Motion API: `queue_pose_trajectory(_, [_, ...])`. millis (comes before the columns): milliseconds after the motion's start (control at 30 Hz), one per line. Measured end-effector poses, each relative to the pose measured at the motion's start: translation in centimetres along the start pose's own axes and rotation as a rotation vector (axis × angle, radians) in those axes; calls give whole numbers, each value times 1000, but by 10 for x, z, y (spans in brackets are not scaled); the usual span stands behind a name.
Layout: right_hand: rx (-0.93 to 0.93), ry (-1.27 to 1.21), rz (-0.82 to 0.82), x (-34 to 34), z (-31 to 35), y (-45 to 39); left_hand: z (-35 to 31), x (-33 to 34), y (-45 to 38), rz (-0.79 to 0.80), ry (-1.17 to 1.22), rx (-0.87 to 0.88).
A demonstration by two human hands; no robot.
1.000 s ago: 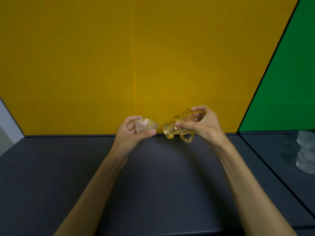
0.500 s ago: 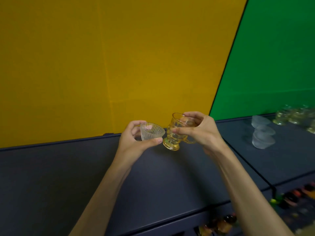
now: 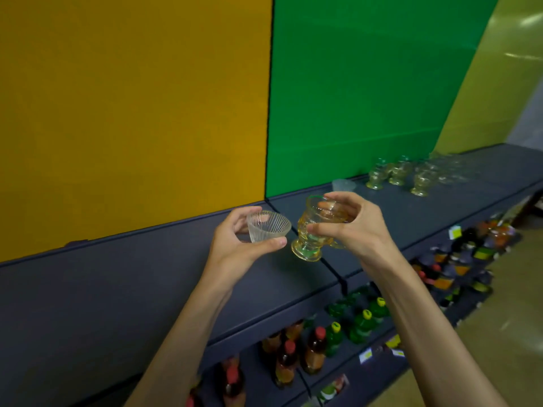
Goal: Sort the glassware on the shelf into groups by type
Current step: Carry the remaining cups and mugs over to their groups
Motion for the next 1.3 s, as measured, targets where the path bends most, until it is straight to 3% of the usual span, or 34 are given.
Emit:
queue_pose_trajectory(367, [-29,99,-37,-202,-54,32,-6,191,40,-63,-106,-21])
queue_pose_trajectory(533, [-41,126,-37,-263,-69,30,-13,246,46,-152,-302,-30])
queue_pose_trajectory(1000, [-46,198,-14,-354,-165,-46,-14,334,-44,-438,-824,-21])
queue_pose_trajectory(1300, [-97,291,144,-365,-189,-149,-8,378,-126,-554,-1081,-46])
Point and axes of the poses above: each hand's wrist, its own y-axis away from the middle knuckle, its own x-axis out of the palm, z = x × y, the point moved 10 cm from there along -y, towards the middle knuckle, and after that the axes turned 13 degrees about -x, right-handed, at the moved point
